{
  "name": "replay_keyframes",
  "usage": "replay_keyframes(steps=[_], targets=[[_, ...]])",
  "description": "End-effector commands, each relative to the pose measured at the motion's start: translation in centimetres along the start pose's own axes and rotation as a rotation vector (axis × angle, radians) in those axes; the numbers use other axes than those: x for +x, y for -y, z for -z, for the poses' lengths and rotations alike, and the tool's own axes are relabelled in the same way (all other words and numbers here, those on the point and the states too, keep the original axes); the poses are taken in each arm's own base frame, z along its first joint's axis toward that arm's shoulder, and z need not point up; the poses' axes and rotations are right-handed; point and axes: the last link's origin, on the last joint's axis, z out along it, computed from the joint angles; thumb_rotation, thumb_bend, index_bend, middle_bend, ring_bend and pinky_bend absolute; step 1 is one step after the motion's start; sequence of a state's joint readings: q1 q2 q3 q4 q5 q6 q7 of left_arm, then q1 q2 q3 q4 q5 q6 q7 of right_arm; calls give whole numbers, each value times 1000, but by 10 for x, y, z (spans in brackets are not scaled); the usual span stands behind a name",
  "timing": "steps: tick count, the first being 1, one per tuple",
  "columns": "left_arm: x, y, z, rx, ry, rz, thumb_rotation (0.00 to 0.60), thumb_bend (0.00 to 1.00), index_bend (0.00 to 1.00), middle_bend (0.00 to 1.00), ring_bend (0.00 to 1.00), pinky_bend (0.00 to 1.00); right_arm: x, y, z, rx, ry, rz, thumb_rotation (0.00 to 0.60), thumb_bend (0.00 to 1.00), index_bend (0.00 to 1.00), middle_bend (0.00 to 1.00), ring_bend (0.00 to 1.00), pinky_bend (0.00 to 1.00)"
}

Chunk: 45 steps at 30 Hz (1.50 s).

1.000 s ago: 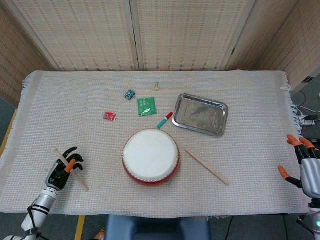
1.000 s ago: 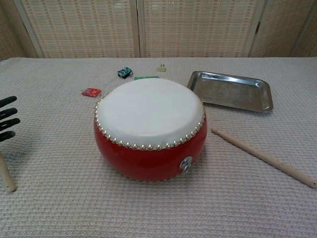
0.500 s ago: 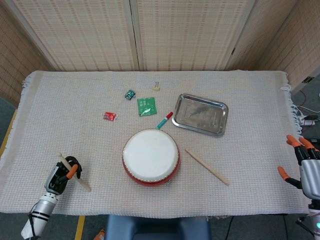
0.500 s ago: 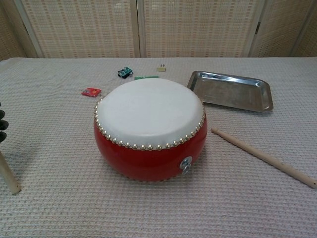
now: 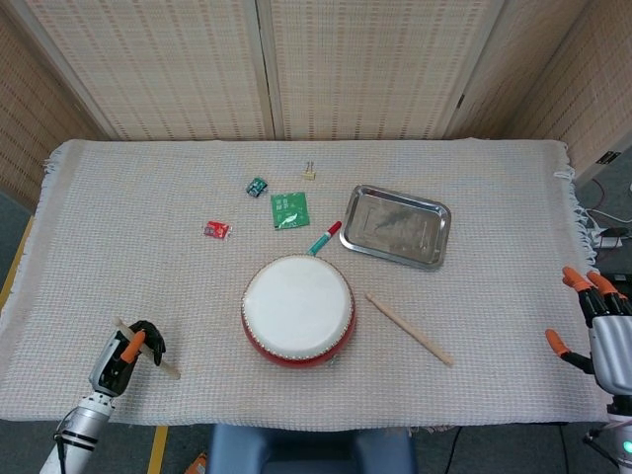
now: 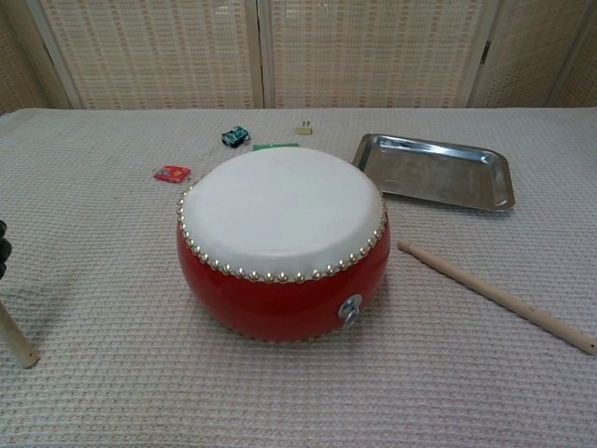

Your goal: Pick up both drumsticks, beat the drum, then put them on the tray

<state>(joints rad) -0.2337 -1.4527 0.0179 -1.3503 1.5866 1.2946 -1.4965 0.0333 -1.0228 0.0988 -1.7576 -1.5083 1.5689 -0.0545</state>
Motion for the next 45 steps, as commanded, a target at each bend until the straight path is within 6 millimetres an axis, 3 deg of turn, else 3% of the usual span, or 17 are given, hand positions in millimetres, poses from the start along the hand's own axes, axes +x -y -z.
replay_keyframes(steps=[1,23,36,45], targets=[[-3,5,5,-1,6,-50,326,351,570,646,562,679,0,0,0,-1,0,-1,600,175,111,220,98,260],[-13,38,11,45,20,-155,358,353,626,684,597,699,-1,3,-2,-5,4,-7,600,175,111,221,98,260],[-17,47,5,61,22,-163,369,354,638,690,598,699,0,4,-1,-11,2,-3,600,175,111,221,98,260],[-19,53,5,57,12,-171,386,355,701,735,629,700,2,3,0,-16,-9,-3,600,175,111,221,98,260]])
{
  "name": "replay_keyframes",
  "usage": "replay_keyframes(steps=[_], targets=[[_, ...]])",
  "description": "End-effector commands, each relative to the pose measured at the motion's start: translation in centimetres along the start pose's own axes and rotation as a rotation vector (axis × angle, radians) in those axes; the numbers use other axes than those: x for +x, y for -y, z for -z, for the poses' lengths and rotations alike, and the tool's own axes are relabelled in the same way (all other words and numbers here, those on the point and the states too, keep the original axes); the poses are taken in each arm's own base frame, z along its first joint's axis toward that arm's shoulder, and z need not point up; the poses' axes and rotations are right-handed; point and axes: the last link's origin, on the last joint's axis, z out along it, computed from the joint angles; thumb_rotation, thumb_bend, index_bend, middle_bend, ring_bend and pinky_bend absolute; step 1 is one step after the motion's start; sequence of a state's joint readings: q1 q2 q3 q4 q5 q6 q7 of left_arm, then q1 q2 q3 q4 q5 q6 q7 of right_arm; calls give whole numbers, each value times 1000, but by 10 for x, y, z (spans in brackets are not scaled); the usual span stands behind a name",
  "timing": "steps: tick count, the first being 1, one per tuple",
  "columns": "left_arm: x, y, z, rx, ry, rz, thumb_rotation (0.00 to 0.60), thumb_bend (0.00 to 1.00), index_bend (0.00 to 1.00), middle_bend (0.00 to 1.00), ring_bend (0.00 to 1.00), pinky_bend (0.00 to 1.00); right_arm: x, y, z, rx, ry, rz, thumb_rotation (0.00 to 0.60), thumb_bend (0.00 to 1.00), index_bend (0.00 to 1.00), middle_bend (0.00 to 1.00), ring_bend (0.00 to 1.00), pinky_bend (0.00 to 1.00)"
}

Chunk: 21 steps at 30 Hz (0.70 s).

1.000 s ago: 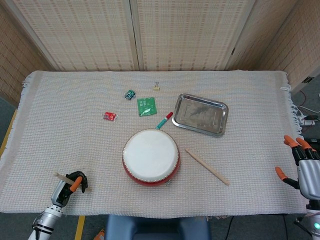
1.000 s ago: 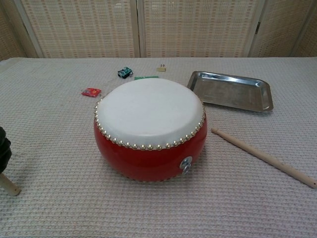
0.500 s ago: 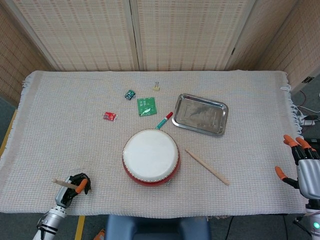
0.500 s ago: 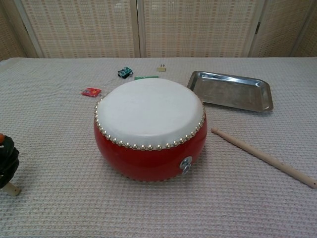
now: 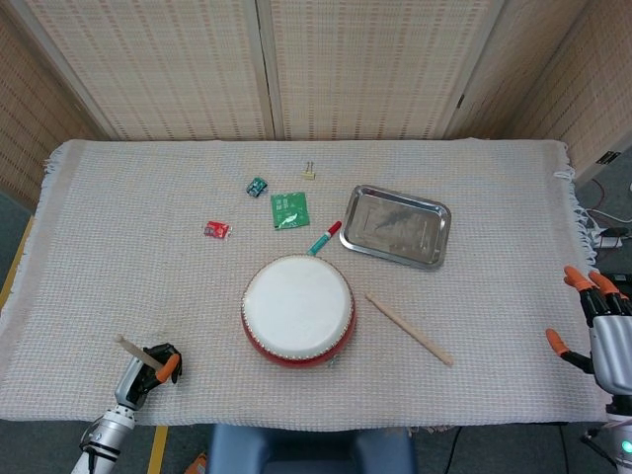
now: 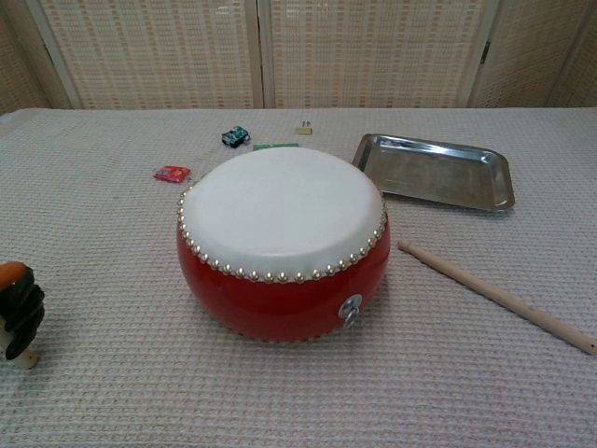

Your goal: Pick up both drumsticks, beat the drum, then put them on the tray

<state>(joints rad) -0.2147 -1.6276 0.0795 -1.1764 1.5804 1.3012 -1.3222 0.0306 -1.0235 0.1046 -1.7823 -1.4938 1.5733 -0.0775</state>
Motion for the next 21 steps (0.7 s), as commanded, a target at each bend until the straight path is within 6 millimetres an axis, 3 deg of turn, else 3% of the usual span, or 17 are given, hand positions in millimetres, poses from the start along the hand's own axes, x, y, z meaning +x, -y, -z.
replay_keyframes(steps=[1,11,13,17,21], targets=[[0,1,0,3,0,1,386,356,704,738,631,700,1,0,0,0,-2,0,600,175,111,221,98,260],[-3,9,1,21,-1,13,422,358,729,780,662,723,0,1,0,0,-2,3,600,175,111,221,98,260],[-3,10,1,21,-6,20,451,360,742,801,682,735,1,2,0,2,-5,3,600,175,111,221,98,260],[-5,11,-1,19,-10,60,587,374,774,850,732,767,1,2,0,2,-6,3,600,175,111,221,98,260],[-6,14,-1,21,16,85,600,412,796,887,764,836,1,2,0,1,-8,2,600,175,111,221,98,260]])
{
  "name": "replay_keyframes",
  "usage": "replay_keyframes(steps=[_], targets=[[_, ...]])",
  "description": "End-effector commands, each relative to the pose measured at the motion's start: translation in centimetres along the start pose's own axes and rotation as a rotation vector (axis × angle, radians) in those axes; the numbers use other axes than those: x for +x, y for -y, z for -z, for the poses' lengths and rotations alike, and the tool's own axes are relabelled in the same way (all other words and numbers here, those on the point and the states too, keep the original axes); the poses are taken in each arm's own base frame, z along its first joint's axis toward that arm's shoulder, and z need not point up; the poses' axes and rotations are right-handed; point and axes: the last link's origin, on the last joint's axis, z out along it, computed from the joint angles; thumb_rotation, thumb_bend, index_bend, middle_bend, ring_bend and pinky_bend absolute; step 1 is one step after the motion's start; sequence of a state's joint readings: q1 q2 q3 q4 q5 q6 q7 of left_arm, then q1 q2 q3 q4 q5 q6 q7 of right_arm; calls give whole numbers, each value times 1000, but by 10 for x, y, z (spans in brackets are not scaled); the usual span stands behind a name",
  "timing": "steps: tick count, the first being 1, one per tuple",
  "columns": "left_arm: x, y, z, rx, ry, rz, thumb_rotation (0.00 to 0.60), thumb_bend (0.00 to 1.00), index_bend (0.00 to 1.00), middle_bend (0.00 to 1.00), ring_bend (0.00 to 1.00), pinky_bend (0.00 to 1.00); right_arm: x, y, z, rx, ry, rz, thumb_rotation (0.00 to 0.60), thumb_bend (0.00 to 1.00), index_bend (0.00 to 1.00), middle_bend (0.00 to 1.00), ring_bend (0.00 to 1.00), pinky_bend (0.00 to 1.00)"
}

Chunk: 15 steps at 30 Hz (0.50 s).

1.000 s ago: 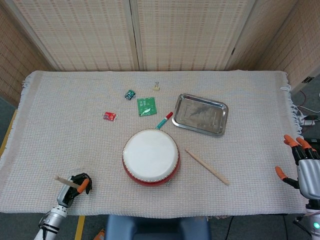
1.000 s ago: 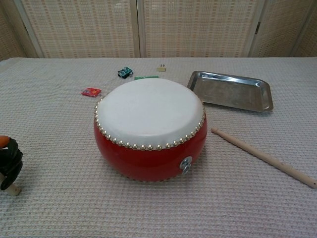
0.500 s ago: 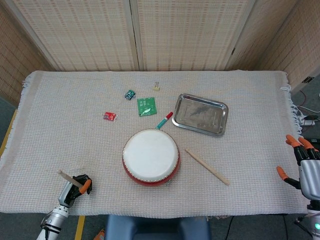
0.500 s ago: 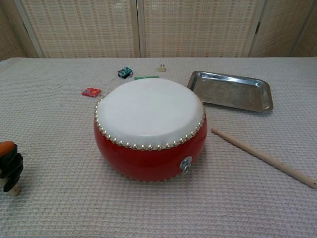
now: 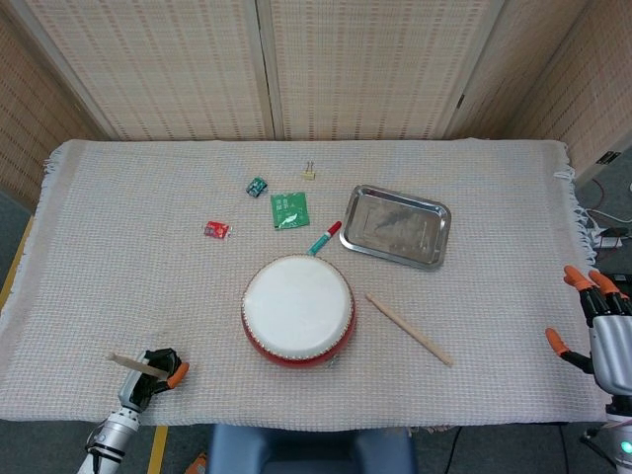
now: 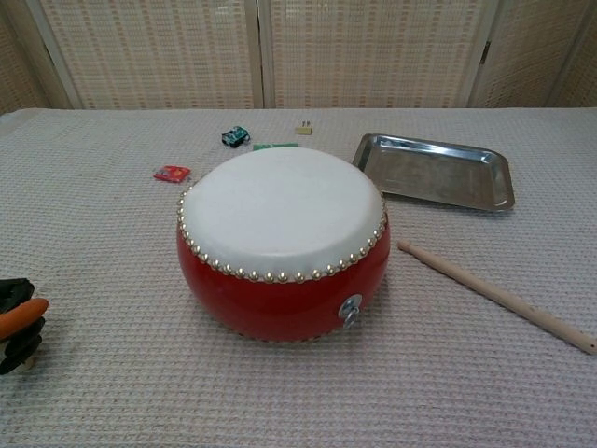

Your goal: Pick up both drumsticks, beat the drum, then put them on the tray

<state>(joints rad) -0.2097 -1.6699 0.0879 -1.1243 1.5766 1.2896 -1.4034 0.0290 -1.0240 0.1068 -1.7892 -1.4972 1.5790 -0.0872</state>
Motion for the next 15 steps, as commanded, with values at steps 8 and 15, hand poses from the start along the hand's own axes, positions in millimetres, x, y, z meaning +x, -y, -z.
replay_keyframes(steps=[8,15], targets=[[-1,5,-3,-3,18,28,600,448,853,979,851,956,1,1,0,4,-5,-1,600,175,111,221,98,260],[0,4,-7,-17,-31,24,600,594,967,1000,970,1000,1,2,0,8,-8,-2,600,175,111,221,104,260]])
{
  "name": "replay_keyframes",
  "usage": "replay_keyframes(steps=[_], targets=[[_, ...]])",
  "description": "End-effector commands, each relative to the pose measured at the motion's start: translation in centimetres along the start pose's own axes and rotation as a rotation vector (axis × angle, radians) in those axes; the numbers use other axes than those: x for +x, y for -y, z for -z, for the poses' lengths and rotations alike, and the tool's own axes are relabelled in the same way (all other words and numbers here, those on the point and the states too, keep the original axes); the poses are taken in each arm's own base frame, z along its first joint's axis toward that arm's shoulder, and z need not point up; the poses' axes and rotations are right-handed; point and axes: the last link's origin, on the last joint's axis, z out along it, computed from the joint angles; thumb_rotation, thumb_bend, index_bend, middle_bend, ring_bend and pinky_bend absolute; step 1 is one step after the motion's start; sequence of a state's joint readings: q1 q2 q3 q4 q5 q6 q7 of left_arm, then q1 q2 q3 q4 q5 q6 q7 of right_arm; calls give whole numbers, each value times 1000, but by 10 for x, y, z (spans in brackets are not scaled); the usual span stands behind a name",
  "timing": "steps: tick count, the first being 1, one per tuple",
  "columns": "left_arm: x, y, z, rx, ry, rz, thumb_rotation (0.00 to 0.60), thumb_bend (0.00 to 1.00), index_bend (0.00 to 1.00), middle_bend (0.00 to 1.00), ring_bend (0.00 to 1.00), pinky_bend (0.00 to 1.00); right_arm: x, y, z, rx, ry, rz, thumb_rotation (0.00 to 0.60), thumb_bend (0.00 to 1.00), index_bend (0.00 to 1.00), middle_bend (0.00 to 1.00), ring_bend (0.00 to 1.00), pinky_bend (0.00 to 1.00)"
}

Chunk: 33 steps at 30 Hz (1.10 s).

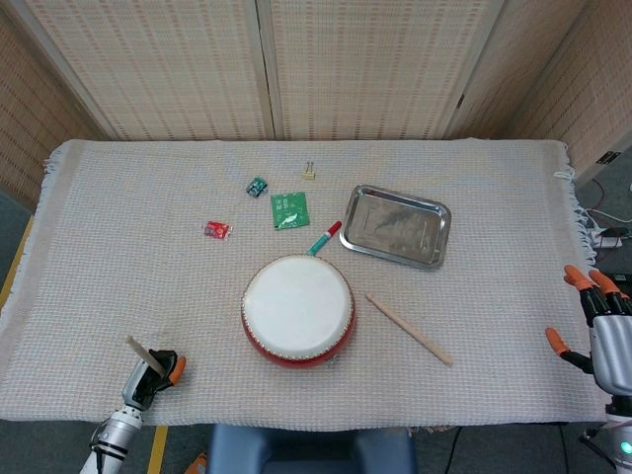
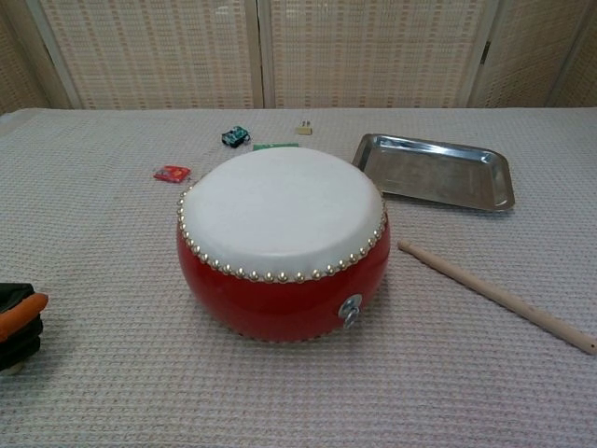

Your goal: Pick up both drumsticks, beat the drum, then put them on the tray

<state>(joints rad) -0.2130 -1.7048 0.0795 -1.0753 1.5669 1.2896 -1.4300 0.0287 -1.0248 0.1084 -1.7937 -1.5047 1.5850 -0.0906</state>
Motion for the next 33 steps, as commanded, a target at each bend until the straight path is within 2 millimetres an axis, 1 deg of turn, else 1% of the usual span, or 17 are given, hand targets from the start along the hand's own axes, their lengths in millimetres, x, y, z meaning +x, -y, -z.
replay_keyframes(steps=[1,6,8,11,13,18,21,24,25,27,29,30,31,33], targets=[[0,-2,-2,-15,-29,13,600,618,985,1000,987,1000,0,1,0,2,-1,-1,600,175,111,221,104,260],[7,-13,-6,-46,-66,-25,600,722,1000,1000,1000,1000,1,1,-1,7,-3,-1,600,175,111,220,104,260],[12,-19,-8,-55,-70,-71,600,738,1000,1000,1000,1000,0,1,-1,7,-1,-2,600,175,111,220,104,260],[23,-34,-11,-71,-65,-200,600,739,1000,1000,1000,1000,-1,1,-1,9,13,-6,600,175,111,220,104,260],[32,-48,-15,-85,-56,-322,600,738,1000,1000,1000,1000,-5,1,-2,7,50,-12,600,175,111,220,104,260],[51,-85,-26,-148,-78,-624,600,738,1000,1000,1000,1000,-18,9,-9,20,190,-56,600,175,143,220,106,260],[57,-108,-33,-197,-111,-806,600,737,1000,1000,1000,1000,-34,21,-14,36,306,-97,600,175,154,220,112,260],[58,-121,-38,-232,-132,-931,600,736,1000,1000,1000,1000,-48,31,-20,45,379,-103,600,174,169,220,119,259],[58,-126,-40,-248,-144,-977,600,736,1000,1000,1000,1000,-56,35,-24,52,403,-91,600,174,178,220,119,260],[56,-131,-42,-271,-159,-1038,600,736,1000,1000,1000,1000,-68,42,-28,60,428,-74,600,175,200,220,119,240],[54,-134,-44,-288,-171,-1110,600,735,1000,1000,1000,1000,-85,51,-33,61,445,-61,600,175,223,220,105,172],[53,-135,-45,-294,-176,-1138,600,735,1000,1000,1000,1000,-93,54,-34,60,456,-53,600,175,229,220,97,156],[51,-136,-45,-305,-182,-1168,600,734,1000,1000,1000,1000,-103,58,-36,58,470,-48,600,175,235,220,85,144],[49,-137,-46,-316,-186,-1199,600,734,1000,1000,1000,1000,-116,65,-41,58,482,-54,600,175,245,220,69,130]])
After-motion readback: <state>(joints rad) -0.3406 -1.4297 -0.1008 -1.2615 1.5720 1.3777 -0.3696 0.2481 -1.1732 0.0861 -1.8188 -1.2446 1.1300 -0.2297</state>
